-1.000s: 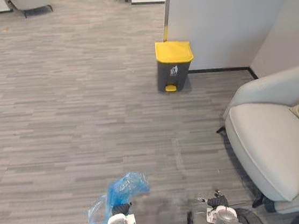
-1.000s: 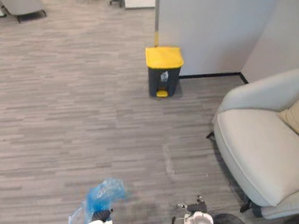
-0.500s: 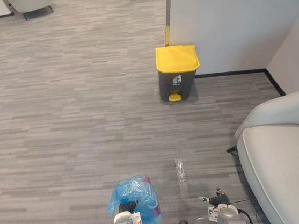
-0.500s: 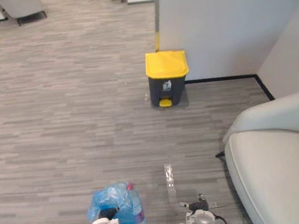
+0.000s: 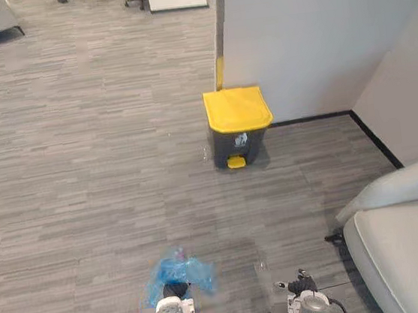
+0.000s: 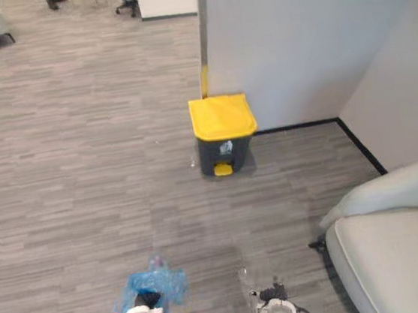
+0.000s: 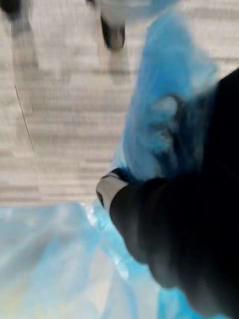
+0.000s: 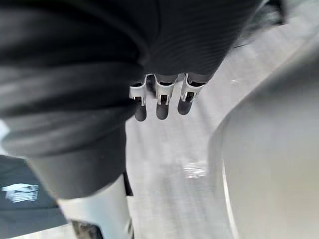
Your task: Gather rubbish on tea table into small bin, then transfer packed bag to large trash can.
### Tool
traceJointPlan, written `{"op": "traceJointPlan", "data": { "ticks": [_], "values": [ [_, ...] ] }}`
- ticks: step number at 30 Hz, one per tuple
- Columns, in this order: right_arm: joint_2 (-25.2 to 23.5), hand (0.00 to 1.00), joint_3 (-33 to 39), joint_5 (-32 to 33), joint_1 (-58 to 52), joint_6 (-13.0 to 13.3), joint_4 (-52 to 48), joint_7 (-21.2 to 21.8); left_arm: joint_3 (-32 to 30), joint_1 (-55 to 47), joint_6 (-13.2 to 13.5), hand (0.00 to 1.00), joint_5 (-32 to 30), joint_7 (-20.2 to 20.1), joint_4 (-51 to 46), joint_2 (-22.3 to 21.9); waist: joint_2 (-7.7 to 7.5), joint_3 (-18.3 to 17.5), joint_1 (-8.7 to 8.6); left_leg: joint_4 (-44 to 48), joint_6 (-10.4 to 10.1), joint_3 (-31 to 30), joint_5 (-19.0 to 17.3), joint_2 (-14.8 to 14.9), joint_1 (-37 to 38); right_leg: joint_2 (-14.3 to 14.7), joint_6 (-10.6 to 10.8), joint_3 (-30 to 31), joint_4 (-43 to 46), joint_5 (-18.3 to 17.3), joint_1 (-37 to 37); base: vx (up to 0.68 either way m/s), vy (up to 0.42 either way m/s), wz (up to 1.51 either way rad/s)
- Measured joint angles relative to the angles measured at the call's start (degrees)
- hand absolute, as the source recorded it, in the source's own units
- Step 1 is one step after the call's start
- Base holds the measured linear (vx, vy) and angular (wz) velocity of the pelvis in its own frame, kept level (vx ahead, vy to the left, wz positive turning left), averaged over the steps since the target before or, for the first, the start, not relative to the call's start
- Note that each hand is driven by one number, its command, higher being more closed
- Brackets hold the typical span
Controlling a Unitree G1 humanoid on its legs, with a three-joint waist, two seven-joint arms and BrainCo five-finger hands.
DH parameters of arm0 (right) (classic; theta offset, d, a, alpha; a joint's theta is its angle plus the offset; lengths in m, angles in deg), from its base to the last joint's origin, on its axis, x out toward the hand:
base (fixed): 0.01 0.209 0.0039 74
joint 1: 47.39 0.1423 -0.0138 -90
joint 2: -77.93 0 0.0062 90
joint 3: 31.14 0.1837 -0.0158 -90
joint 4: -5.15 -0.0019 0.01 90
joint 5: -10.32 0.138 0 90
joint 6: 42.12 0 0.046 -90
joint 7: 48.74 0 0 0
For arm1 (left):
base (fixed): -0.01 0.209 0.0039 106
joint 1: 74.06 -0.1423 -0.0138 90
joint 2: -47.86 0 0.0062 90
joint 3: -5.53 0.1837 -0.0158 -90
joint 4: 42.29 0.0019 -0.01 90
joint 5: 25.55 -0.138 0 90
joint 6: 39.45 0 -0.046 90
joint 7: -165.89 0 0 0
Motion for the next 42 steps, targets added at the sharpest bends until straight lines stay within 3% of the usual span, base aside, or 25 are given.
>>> {"op": "traceJointPlan", "data": {
  "ticks": [2, 4, 5, 6, 9, 11, 12, 14, 16, 17, 19, 21, 23, 25, 27, 29, 30, 32, 35, 36, 37, 38, 40, 42],
  "values": [
    [-0.02, 0.00, 0.64, -0.07, 0.45, 0.06, 0.01, -0.07, -0.02, 0.05, 0.00, 1.00, -0.01, -0.01, 0.57, -0.04, 0.18, 0.12, -0.61, -1.40, -0.03, -1.16, -0.02, 0.59, 2.10, 0.72, -0.76, -1.75, -8.91, 0.42, -0.84, 0.33, -0.136, 0.65],
    [-0.08, 0.00, 1.70, -0.13, 0.45, -0.03, 0.13, -0.16, 0.07, 0.23, 0.03, 1.00, -0.04, -0.08, 0.64, -0.17, -0.06, -0.02, -0.89, -3.73, -1.90, -2.17, -1.30, 0.83, 4.73, 0.89, -1.82, -4.39, -24.86, 5.86, -0.12, 0.47, -0.265, 0.78],
    [0.39, 0.00, 2.21, -0.20, 0.78, -0.06, 0.01, -0.03, -0.05, 0.78, -0.03, 1.00, -0.09, -0.05, 1.12, -0.62, 0.74, 0.13, -1.29, -5.09, -4.03, -3.51, -2.89, 1.61, 7.15, 1.76, -3.38, -4.72, -24.54, 9.74, 0.05, 0.56, -0.282, 0.34],
    [1.48, 0.00, 2.49, -0.98, 1.35, -0.16, 0.41, -0.02, -0.11, 0.50, -0.01, 1.00, -0.11, -0.13, 1.32, -1.24, 2.34, -0.27, -0.22, -4.92, -3.71, -3.47, -1.98, 2.63, 7.80, 2.21, -4.13, -5.00, -22.42, 7.08, -0.19, 0.47, -0.230, 0.15],
    [1.59, 0.00, 3.30, -1.51, 1.49, -0.59, 0.37, -0.08, 0.09, 0.22, -0.03, 1.00, -0.39, -0.36, 1.44, -1.50, 3.45, -0.10, -1.19, 3.73, -3.87, -5.03, -0.67, 4.69, 6.13, 2.93, -5.36, -6.44, -19.85, 2.01, 2.26, 0.40, -0.240, 0.10],
    [1.48, 0.00, 2.33, -1.46, 0.79, -0.67, 0.41, 0.00, 0.19, 0.52, 0.05, 1.00, -0.52, -0.82, 0.61, -1.09, 3.57, -0.02, -1.59, 25.73, -9.95, -9.27, 4.07, 8.04, -3.16, 5.15, -6.22, -7.66, -24.24, 0.79, 8.26, 0.46, -0.272, 0.16],
    [1.52, 0.00, 1.31, -1.46, 0.73, -0.83, 0.41, -0.03, 0.03, 0.36, 0.07, 1.00, -0.52, -1.24, 0.24, -1.08, 3.47, 0.11, -1.35, 32.24, -11.08, -9.34, 4.60, 9.08, -6.02, 6.13, -6.38, -7.54, -26.23, 0.79, 10.47, 0.44, -0.199, -0.19],
    [1.32, 0.00, -0.90, -1.41, 0.41, -1.04, 0.70, -0.07, -0.21, -0.98, 0.05, 1.00, -0.38, -1.29, -0.95, -1.12, 3.02, 0.34, -0.67, 41.78, -8.80, -6.39, 2.26, 10.99, -12.27, 7.99, -6.97, -5.90, -31.92, 0.90, 17.24, 0.44, -0.096, -0.44],
    [0.97, 0.00, -0.87, -1.20, 0.41, -1.10, 0.95, -0.15, -0.41, -1.74, -0.01, 1.00, 0.03, -1.30, -1.34, -1.14, 2.24, 0.54, -0.18, 38.16, -6.94, -2.54, -0.27, 10.88, -14.96, 7.96, -6.74, -4.10, -34.81, 1.15, 20.87, 0.38, -0.005, -0.59],
    [0.89, 0.00, -0.83, -0.95, 0.46, -1.13, 0.93, -0.22, -0.51, -1.56, 0.04, 1.00, 0.04, -1.28, -1.75, -1.13, 2.09, 0.67, -0.09, 31.51, -6.24, -0.69, -1.19, 10.51, -16.59, 7.68, -6.59, -3.15, -36.35, 1.24, 22.54, 0.36, 0.090, -0.63],
    [0.69, 0.00, -0.79, -0.90, 0.30, -1.16, 0.94, -0.43, -0.51, -1.51, 0.04, 1.00, 0.03, -1.29, -1.97, -1.15, 2.18, 0.72, -0.12, 17.23, -4.78, -1.20, 0.56, 8.22, -19.11, 6.59, -5.76, -1.46, -38.09, 1.27, 24.98, 0.45, 0.204, -0.57],
    [0.78, 0.00, -0.87, -0.45, -0.30, -1.19, 1.11, -0.48, -0.53, -1.38, 0.20, 1.00, 0.02, -1.27, -2.23, -1.44, 1.91, 0.47, 0.73, 9.74, -5.03, -3.88, 8.87, 5.09, -18.80, 5.49, -2.74, 1.69, -38.76, 0.03, 25.95, 0.36, 0.241, -0.64],
    [0.01, 0.00, -1.36, -0.44, -0.82, -1.14, 1.19, -0.43, -0.40, -0.67, 0.14, 1.00, -0.02, -1.14, -1.80, -1.02, -0.28, -1.20, 0.56, 8.63, -3.29, -1.35, 6.88, 2.30, -17.98, 2.44, -2.02, 3.44, -39.45, 0.21, 25.91, 0.40, 0.253, -0.34],
    [-0.25, 0.00, -1.38, -0.54, -0.85, -1.33, 1.39, -0.42, -0.41, -0.42, 0.06, 1.00, -0.05, -1.19, -1.24, -1.28, -0.55, -1.30, 1.20, 9.40, -2.26, 1.44, 5.03, 1.67, -16.18, 0.86, -1.16, 4.88, -37.43, 0.70, 25.61, 0.32, 0.209, -0.50],
    [-0.20, 0.00, -2.54, -1.12, -0.86, -1.34, 1.43, -0.37, -0.38, -1.10, 0.03, 1.00, -0.08, -1.15, -0.60, -1.01, -0.02, -1.25, 1.48, 7.82, -1.50, 4.74, 2.58, 1.52, -11.62, 0.00, 0.48, 7.11, -25.23, 1.70, 21.12, 0.25, 0.176, -0.69],
    [0.06, 0.00, -3.42, -1.60, -0.78, -1.21, 0.98, -0.11, 0.33, -0.81, 0.01, 1.00, -0.07, -1.10, -0.59, -0.03, 0.12, -1.07, 1.33, 6.36, -1.07, 6.26, 1.37, 1.39, -8.30, -0.73, 3.50, 8.48, -9.02, 5.17, 13.25, 0.27, 0.163, -0.36],
    [0.07, 0.00, -3.33, -1.64, -0.74, -1.21, 0.86, -0.06, 0.46, -0.81, -0.06, 1.00, -0.06, -1.05, -0.17, 0.49, 0.35, -0.86, 1.24, 5.86, -0.90, 6.60, 0.92, 1.39, -6.23, -1.15, 3.53, 7.81, -2.53, 4.90, 10.25, 0.27, 0.087, -0.22],
    [0.07, 0.00, -3.00, -1.63, -0.59, -1.02, 0.50, -0.04, 0.63, -0.69, -0.15, 1.00, -0.06, -0.98, 0.67, 1.00, 0.30, -0.79, 1.07, 2.63, -1.09, 6.63, 0.74, 1.53, -1.82, -1.20, 1.80, 4.26, 2.32, 1.75, 6.47, 0.30, 0.026, -0.06],
    [0.07, 0.00, -2.93, -1.64, 0.00, -0.80, 0.34, 0.02, 0.63, -0.69, -0.20, 1.00, -0.05, -0.99, 1.57, 1.14, 0.43, -0.68, -0.10, -0.70, -1.11, 6.60, 0.75, 2.76, 2.69, -0.87, -0.61, -2.42, -3.55, -1.20, 2.90, 0.31, -0.104, 0.11],
    [0.08, 0.00, -2.85, -1.62, 0.44, -0.78, 0.37, 0.04, 0.64, -0.63, -0.20, 1.00, -0.06, -1.00, 1.93, 1.20, 0.42, -0.70, -0.58, -1.68, -1.13, 6.51, 0.75, 3.26, 3.67, -0.04, -1.06, -3.85, -10.11, -0.70, 1.52, 0.30, -0.191, 0.14],
    [0.07, 0.00, -2.86, -1.63, 0.51, -0.78, 0.49, 0.03, 0.85, -0.69, -0.19, 1.00, -0.06, -1.03, 2.05, 1.30, 0.01, -0.75, -0.61, -2.45, -1.40, 6.28, 0.67, 2.92, 4.03, 0.87, -1.50, -4.18, -17.82, 2.07, 1.44, 0.30, -0.218, 0.18],
    [0.09, 0.00, -2.80, -1.58, 0.28, -0.77, 1.12, 0.09, 1.65, -0.62, -0.14, 1.00, -0.07, -1.10, 2.20, 1.81, -1.64, -0.61, -0.72, -2.62, -1.82, 4.70, 0.49, 1.35, 4.70, 0.82, -4.14, -3.24, -24.13, 8.90, 1.66, 0.32, -0.211, 0.05],
    [2.22, 0.00, -0.11, -1.68, 1.32, -0.71, 1.46, 0.31, 1.86, -0.27, -0.17, 1.00, -0.24, -1.25, 4.06, -0.31, 2.59, -0.14, -0.50, -2.41, -4.19, 2.44, 1.30, 4.44, 5.67, 3.42, -5.08, -4.26, -23.96, 6.56, 2.98, 0.35, -0.224, -0.10],
    [2.67, 0.00, 1.44, -1.62, 1.39, -1.01, 1.54, 0.38, 2.02, -0.13, -0.18, 1.00, -0.82, -1.42, 4.24, -1.00, 3.47, 0.02, -1.20, 3.23, -6.17, 0.36, 2.55, 6.34, 3.56, 4.24, -5.76, -5.64, -24.76, 4.55, 5.06, 0.27, -0.203, 0.17]
  ]
}}
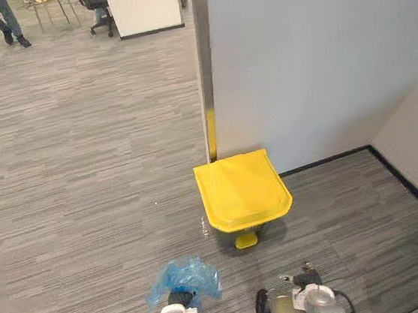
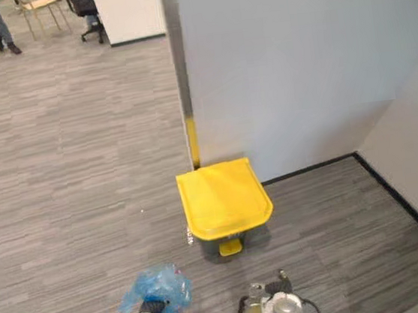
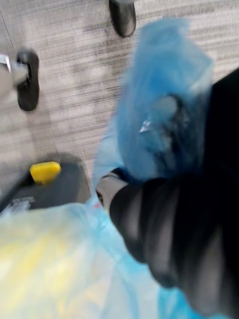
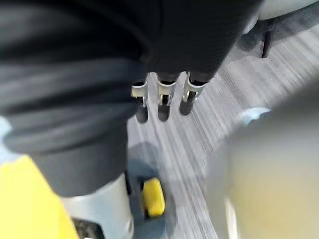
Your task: Gather rubbish on tea table into small bin, then transfer packed bag to large trash can.
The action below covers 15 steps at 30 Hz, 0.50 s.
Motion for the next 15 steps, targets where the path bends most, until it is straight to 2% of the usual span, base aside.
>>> {"op": "traceJointPlan", "data": {
  "ticks": [1, 3, 4, 5, 7, 8, 9, 10, 11, 12, 15],
  "values": [
    [0.00, 0.00, 0.07, 0.00, -0.23, -0.05, 0.08, 0.00, -0.18, 0.19, 0.01, 1.00, -0.28, 0.03, -0.07, -0.02, 0.00, 0.06, -0.13, 3.84, -0.63, -0.89, 0.36, 1.11, -1.35, 0.50, -0.37, -0.83, -1.04, -0.30, 1.66, 0.30, -0.248, 0.40],
    [-0.02, 0.00, -0.37, 0.04, -1.49, -0.15, 0.20, -0.06, -0.30, 0.09, 0.07, 1.00, -0.27, -0.06, -1.35, -0.02, -0.52, 0.28, 0.27, 18.72, -3.14, -3.09, 2.34, 4.88, -6.35, 2.34, -1.30, -2.26, -6.08, -0.44, 8.28, 0.29, -0.207, 0.22],
    [-0.02, 0.00, -0.73, 0.06, -1.72, -0.16, 0.31, -0.08, -0.32, -0.18, 0.16, 1.00, -0.26, -0.06, -1.79, -0.03, -0.75, 0.17, 0.53, 21.40, -3.43, -2.78, 1.95, 5.50, -7.59, 2.69, -1.56, -2.27, -7.53, -0.27, 9.77, 0.27, -0.116, -0.07],
    [-0.11, 0.00, -1.07, 0.08, -1.73, -0.10, 1.00, -0.08, -0.38, -0.61, 0.16, 1.00, -0.25, -0.05, -2.41, -0.04, -1.17, -0.08, 0.60, 22.57, -2.83, -1.16, 0.53, 5.67, -9.36, 2.84, -1.78, -2.17, -9.78, 0.13, 11.63, 0.17, -0.048, -0.14],
    [-0.22, 0.00, -1.04, 0.16, -1.76, -0.30, 1.26, -0.09, -0.33, -0.69, 0.15, 1.00, -0.25, -0.10, -2.98, -0.04, -1.55, -0.49, 0.60, 18.56, -1.50, 1.64, -1.59, 5.13, -11.37, 2.77, -1.40, -1.40, -12.15, 0.76, 13.09, 0.21, -0.002, -0.20],
    [-0.22, 0.00, -0.99, 0.16, -1.80, -0.36, 1.34, -0.08, -0.36, -0.73, 0.14, 1.00, -0.25, -0.08, -3.26, -0.03, -1.46, -0.55, 0.67, 13.28, -0.92, 1.82, -1.98, 4.06, -12.10, 2.65, -0.91, -0.52, -12.82, 1.10, 13.45, 0.23, 0.109, -0.38],
    [-0.23, 0.00, -0.99, 0.23, -1.86, -0.39, 1.35, -0.10, -0.36, -0.74, 0.10, 1.00, -0.25, -0.08, -3.26, -0.04, -1.38, -0.60, 0.67, 7.34, -0.08, 1.23, -1.36, 2.77, -12.17, 2.41, -0.49, 0.48, -13.02, 1.35, 13.76, 0.18, 0.140, -0.42],
    [-0.18, 0.00, -0.95, 0.26, -2.00, -0.39, 1.32, -0.09, -0.35, -0.74, 0.07, 1.00, -0.27, -0.07, -3.25, -0.04, -1.17, -0.71, 0.66, 2.59, 1.10, 0.53, 0.97, 1.91, -12.06, 2.40, -0.06, 1.10, -13.05, 1.58, 13.83, 0.17, 0.187, -0.51],
    [-0.01, 0.00, -0.66, 0.26, -1.99, -0.42, 1.42, -0.04, -0.35, -0.71, 0.07, 1.00, -0.27, 0.02, -3.16, -0.20, -0.98, -0.90, 0.75, -1.39, -0.26, -0.03, 4.52, 0.99, -11.48, 2.89, 1.05, 2.57, -13.46, 1.76, 13.92, 0.14, 0.168, -0.53],
    [-0.28, 0.00, -0.56, 0.26, -2.32, -0.44, 1.40, -0.05, -0.46, -0.79, 0.06, 1.00, -0.27, 0.24, -2.93, 0.14, -1.49, -1.69, 0.82, -2.73, -0.22, 0.47, 4.84, 0.13, -10.62, 2.52, 2.35, 3.92, -15.18, 2.54, 14.38, 0.13, 0.164, -0.43],
    [-0.75, 0.00, -0.44, 0.24, -2.74, -0.31, 1.29, 0.06, -0.44, -0.68, 0.09, 1.00, -0.30, 0.23, -2.59, 0.53, -2.35, -2.32, 0.51, -5.52, 0.30, 2.10, 5.15, -2.03, -9.01, 0.75, 4.09, 5.15, -18.06, 4.00, 15.29, 0.06, 0.188, -0.24]
  ]
}}
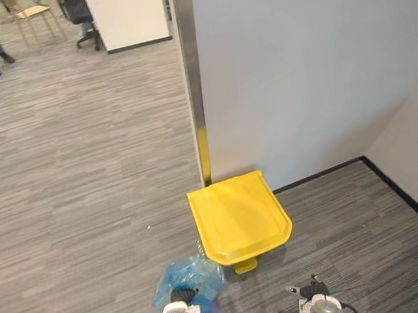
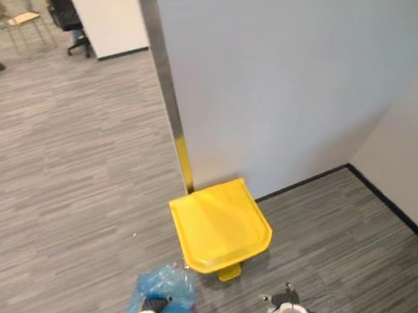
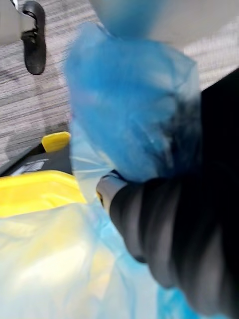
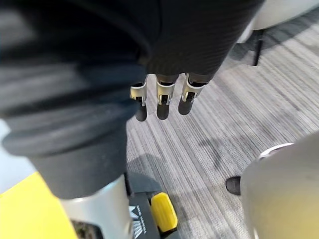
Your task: Gather rubbish on tea table into small bin, then transfer packed bag to large trash can.
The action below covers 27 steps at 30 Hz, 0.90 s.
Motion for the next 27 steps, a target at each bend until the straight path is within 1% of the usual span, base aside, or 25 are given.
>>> {"op": "traceJointPlan", "data": {
  "ticks": [2, 4, 6, 9, 10, 11, 16, 17, 18, 19, 20, 21, 22, 23, 24, 25, 26, 27],
  "values": [
    [-0.02, 0.00, 0.42, -0.02, -0.24, -0.01, -0.01, 0.05, -0.30, -0.34, 0.00, 1.00, 0.02, -0.01, 0.40, 0.08, 0.09, -0.17, 0.02, -1.82, 0.89, 0.85, 0.58, -1.55, 1.33, -1.04, 1.03, 0.56, -1.94, 0.91, 1.17, 0.02, 0.150, -0.06],
    [0.03, 0.00, 0.48, -0.03, -0.37, -0.01, -0.01, 0.08, -1.75, -1.14, 0.02, 1.00, 0.07, 0.09, 0.39, 0.19, 0.26, -0.30, 0.03, -2.23, 1.02, 0.91, 0.66, -2.05, 1.67, -1.41, 1.30, 0.57, -2.68, 1.26, 1.66, -0.01, 0.068, 0.00],
    [0.02, 0.00, 0.48, -0.02, -0.44, -0.01, 0.00, 0.09, -2.26, -1.76, 0.11, 1.00, 0.19, 0.12, 0.33, 0.74, 0.34, -0.33, 0.08, -3.40, 1.53, 0.88, 1.10, -2.26, 2.04, -1.40, 1.30, 0.45, -2.75, 1.35, 1.62, -0.03, 0.019, 0.06],
    [0.02, 0.00, 0.48, -0.02, -0.64, -0.04, 0.10, 0.09, -2.83, -1.96, 0.13, 1.00, 0.58, 0.11, 0.35, 0.75, 0.50, -0.40, 0.31, -5.51, 1.47, 0.93, 2.03, -2.61, 3.05, -1.19, 1.15, 0.42, -2.75, 1.52, 1.55, -0.05, -0.005, -0.01],
    [0.03, 0.00, 0.42, -0.03, -0.63, -0.05, 0.13, 0.09, -4.49, -2.40, 0.13, 1.00, 0.82, 0.14, 0.36, 0.46, 0.60, -0.45, 0.37, -6.47, 1.43, 0.99, 2.41, -2.61, 3.61, -1.02, 1.08, 0.44, -2.77, 1.61, 1.31, -0.05, -0.014, -0.07],
    [0.03, 0.00, 0.39, -0.03, -0.61, -0.04, 0.13, 0.09, -4.59, -2.45, 0.13, 1.00, 0.91, 0.14, 0.39, 0.49, 0.60, -0.45, 0.39, -6.68, 1.43, 1.00, 2.50, -2.60, 3.71, -0.95, 1.03, 0.47, -2.79, 1.67, 1.31, -0.07, -0.023, -0.11],
    [0.16, 0.00, -1.26, -0.04, -0.40, -0.04, 0.13, 0.06, -6.61, -2.48, 0.13, 1.00, 1.25, 0.15, 0.38, 0.41, 0.14, -0.30, 0.55, -8.07, 1.40, 1.76, 3.07, -2.62, 4.29, -0.67, 0.95, 1.55, -2.77, 2.30, 0.43, -0.04, -0.002, -0.15],
    [0.25, 0.00, -2.42, -0.05, -0.09, -0.05, 0.14, 0.08, -6.78, -2.20, 0.17, 1.00, 1.30, 0.18, 0.31, 0.49, -0.40, -0.20, 1.05, -7.71, 1.82, 2.66, 2.68, -2.83, 4.01, -1.21, 1.19, 2.29, -0.68, 1.44, -1.00, -0.03, 0.040, -0.23],
    [0.06, 0.00, -2.59, -0.03, 0.07, -0.01, 0.08, 0.07, -7.01, -1.90, 0.14, 1.00, 1.31, 0.19, 0.37, 0.67, -0.95, 0.06, 1.28, -6.36, 2.09, 2.58, 1.82, -3.27, 3.24, -2.09, 1.93, 2.51, 2.35, 0.19, -2.49, -0.04, 0.048, -0.16],
    [0.15, 0.00, -2.60, -0.03, 0.06, -0.05, 0.11, 0.07, -7.17, -1.35, 0.15, 1.00, 1.31, 0.18, 0.36, 0.77, -1.49, 0.57, 1.31, -4.84, 2.87, 2.32, 0.50, -3.49, 2.78, -2.91, 3.17, 2.54, 5.73, -1.00, -3.68, 0.00, 0.000, 0.00],
    [0.21, 0.00, -2.59, -0.03, 0.03, -0.07, 0.15, 0.05, -7.18, -1.26, 0.15, 1.00, 1.31, 0.19, 0.36, 0.71, -1.59, 0.65, 1.32, -4.57, 3.01, 2.22, 0.26, -3.44, 2.70, -3.14, 3.38, 2.45, 6.71, -1.14, -3.94, -0.08, 0.021, 0.12],
    [0.84, 0.00, -1.59, 0.00, 0.40, -0.09, -0.06, 0.06, -8.85, 0.07, 0.16, 1.00, 1.31, 0.21, 0.64, -0.10, -1.29, 2.79, 1.33, -1.03, 3.59, 0.01, -3.09, -3.27, 2.31, -4.22, 4.35, 2.86, 22.14, -0.61, -10.40, -0.11, 0.041, 0.23],
    [1.01, 0.00, -1.12, 0.90, 0.95, 0.43, -0.34, 0.13, -9.02, 0.80, 0.10, 1.00, 1.31, 0.24, 1.29, 0.09, -1.42, 3.33, 0.83, 1.68, 3.82, -1.10, -4.59, -2.80, 2.50, -4.27, 3.84, 3.43, 30.76, -0.78, -15.30, -0.08, 0.045, 0.31],
    [0.98, 0.00, -1.12, 1.04, 1.22, 0.52, -0.31, 0.14, -8.97, 1.01, 0.04, 1.00, 1.31, 0.32, 1.72, 0.46, -1.57, 3.42, 0.58, 3.01, 4.00, -1.61, -5.45, -2.19, 2.56, -3.98, 2.87, 3.26, 31.33, -1.79, -16.16, 0.01, 0.033, 0.30],
    [1.02, 0.00, -1.20, 1.01, 1.51, 0.48, -0.21, 0.11, -8.96, 1.39, 0.05, 1.00, 1.34, 0.68, 2.14, 0.93, -1.88, 3.67, 0.82, 4.48, 4.14, -2.01, -6.40, -1.45, 2.91, -3.60, 2.09, 2.28, 30.88, -2.38, -17.67, 0.09, 0.005, 0.16],
    [0.61, 0.00, -1.31, 1.02, 1.90, 0.41, -0.18, 0.06, -8.95, 1.94, 0.02, 1.00, 1.34, 1.19, 2.80, 1.68, -2.44, 4.04, 1.49, 5.93, 3.93, -2.22, -7.67, -0.70, 3.65, -3.10, 1.74, 1.41, 26.80, -1.69, -20.22, 0.10, -0.020, 0.17],
    [0.20, 0.00, -1.33, 1.01, 2.15, 0.52, -0.25, -0.04, -8.97, 2.02, -0.01, 1.00, 1.43, 1.26, 2.84, 1.97, -2.73, 4.34, 1.51, 7.47, 3.76, -2.38, -9.02, -0.18, 3.49, -2.74, 2.08, 0.33, 18.76, 0.29, -20.75, 0.12, -0.038, 0.16],
    [0.12, 0.00, -1.18, 1.16, 2.28, 0.53, -0.28, -0.09, -8.97, 2.09, -0.01, 1.00, 1.54, 1.27, 2.84, 2.03, -2.89, 4.42, 1.54, 8.14, 3.45, -2.46, -9.54, -0.15, 3.50, -2.72, 2.41, 0.18, 15.65, 0.85, -20.80, 0.23, -0.136, 0.34]
  ]
}}
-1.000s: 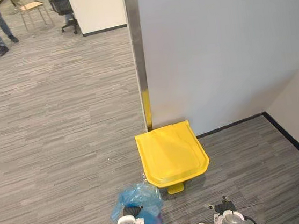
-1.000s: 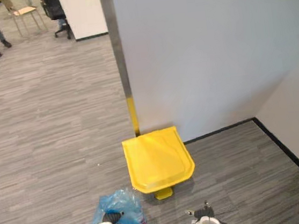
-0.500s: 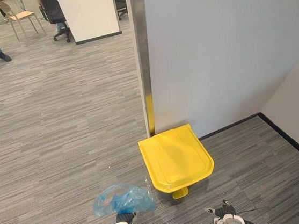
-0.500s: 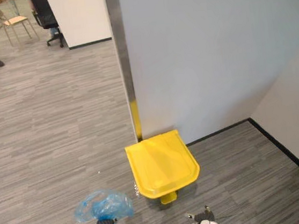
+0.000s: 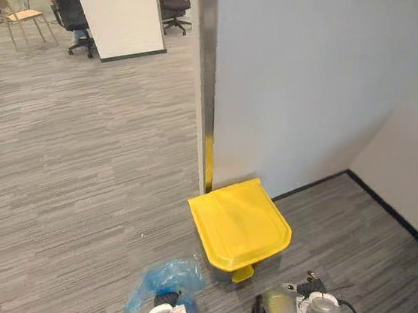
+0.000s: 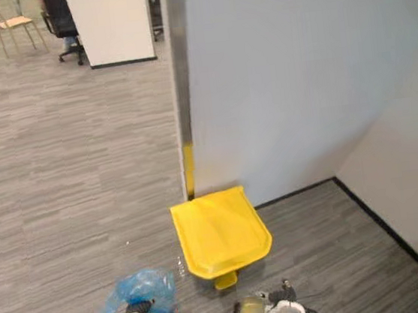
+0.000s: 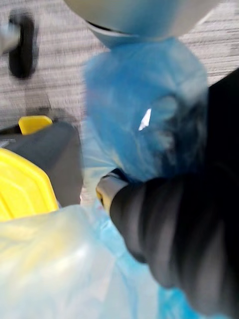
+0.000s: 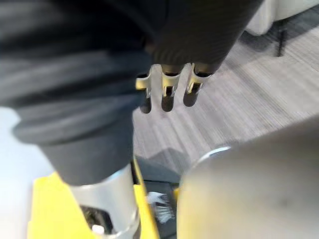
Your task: Gather rubbish on tea table into small bin, then transfer packed bag to large trash can.
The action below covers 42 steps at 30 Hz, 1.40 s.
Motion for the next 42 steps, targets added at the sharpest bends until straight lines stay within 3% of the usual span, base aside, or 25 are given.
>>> {"op": "traceJointPlan", "data": {
  "ticks": [1, 2, 3, 4, 6, 9, 12, 20, 25, 30, 33, 42],
  "values": [
    [-0.01, 0.00, 0.68, 0.38, 0.08, -0.12, 0.16, -0.14, 0.01, 0.11, 0.01, 1.00, 0.26, 0.02, 0.01, -0.13, -0.13, 0.12, 0.01, 2.22, -0.51, -1.00, -1.99, -0.03, 0.02, -0.29, -0.47, -0.95, -1.71, 0.06, 1.06, 0.27, -0.159, 0.41],
    [-0.31, 0.00, 1.09, 0.37, -0.20, -0.67, 0.28, -0.33, 0.01, 0.41, 0.11, 1.00, 0.24, 0.00, -0.05, -0.08, -0.91, 0.25, 0.29, 3.67, -1.75, -2.02, -3.61, -0.89, 0.11, -0.57, 0.53, -0.69, -4.47, -2.20, 3.79, 0.38, -0.228, 0.34],
    [-0.33, 0.00, 1.51, 0.19, 0.17, -0.79, 0.16, -0.28, 0.00, 0.96, 0.10, 1.00, 0.24, 0.06, 0.00, -0.31, -0.66, 0.79, 0.60, 4.40, -2.34, -2.35, -4.28, -0.71, 0.32, -0.53, 0.88, -0.56, -4.41, -0.59, 3.88, 0.30, -0.165, 0.15],
    [0.53, 0.00, 2.66, 0.20, 1.25, -0.69, 0.08, -0.60, 0.07, 1.61, 0.12, 1.00, 0.26, -0.06, -0.04, -1.20, 2.07, 2.58, 0.84, 5.18, -3.08, -3.09, -5.29, 0.88, 0.71, 0.69, 1.89, -1.35, -2.26, -2.75, 4.02, 0.28, -0.140, 0.10],
    [0.67, 0.00, 4.75, 0.72, 1.33, -0.58, -0.16, -0.98, 0.09, 1.75, 0.12, 1.00, 0.20, -0.06, -0.04, -1.74, 3.02, 3.00, 0.10, 3.81, -3.00, -5.35, -5.47, 1.35, 1.67, 1.18, 0.99, -2.04, 0.37, -3.22, 3.99, 0.21, -0.111, 0.40],
    [0.65, 0.00, 5.11, 0.75, 1.03, -0.60, -0.12, -0.97, 0.30, 1.72, 0.11, 1.00, -0.47, -0.28, -0.13, -2.68, 3.10, 2.89, 0.89, 2.30, -2.92, -7.35, -5.29, 2.10, 3.68, 1.52, -0.31, -3.24, 4.43, -7.08, 4.24, 0.26, -0.118, 0.22],
    [0.52, 0.00, 4.90, 0.78, 0.70, -0.60, 0.06, -0.88, 0.50, 1.32, 0.00, 1.00, -0.56, -0.60, -0.14, -2.68, 2.83, 2.52, 0.97, 2.88, -3.09, -8.40, -5.23, 2.23, 3.59, 0.32, -0.41, -4.54, 7.29, -8.60, 4.19, 0.19, -0.043, 0.16],
    [0.78, 0.00, 0.57, 0.84, 1.66, -0.67, 0.01, -0.97, 0.71, 3.04, 0.01, 1.00, -0.51, -1.23, -0.29, -2.36, 1.37, 1.92, 1.72, 7.74, -3.18, -12.42, -5.23, 0.41, -5.33, -1.73, -0.72, -5.00, 6.05, -7.38, -0.17, -0.02, 0.025, 0.19],
    [1.49, 0.00, -3.53, 0.90, 2.92, -0.61, -0.57, -1.06, 2.21, 3.05, 0.02, 1.00, -0.42, -1.09, -0.51, -2.41, 1.85, 1.97, 1.70, 7.99, -3.54, -15.64, -5.30, 0.33, -7.88, -1.78, -0.32, -7.13, 5.49, -7.26, -1.26, -0.09, -0.044, 0.21],
    [1.60, 0.00, -10.13, 0.96, 5.11, -0.42, -9.29, -1.72, 5.37, 3.47, 0.26, 1.00, -0.28, 0.00, -4.11, -1.86, 3.79, 2.54, 1.78, 12.99, -4.35, -18.32, -4.78, 0.65, -15.70, -1.61, -0.59, -8.26, 6.37, -7.57, -5.01, -0.11, -0.097, 0.33],
    [1.88, 0.00, -14.36, 0.78, 8.97, 0.73, -14.61, -2.45, 6.96, 3.40, 0.45, 1.00, -0.11, 1.10, -5.86, -0.54, 3.92, 2.61, 1.88, 14.80, -4.55, -18.40, -4.62, 0.88, -18.17, -1.58, -0.83, -8.57, 6.83, -7.36, -6.51, -0.08, -0.048, 0.11],
    [10.62, 0.00, -22.06, -5.48, 27.10, 0.69, -19.48, -3.39, 13.78, 7.13, 2.34, 1.00, 3.15, 1.25, -14.22, 1.26, 2.69, 7.55, 3.21, 16.58, -4.86, -18.00, -4.52, 0.79, -24.25, -0.49, -0.84, -6.42, 4.44, -2.68, -10.04, -0.10, -0.007, 0.07]
  ]
}}
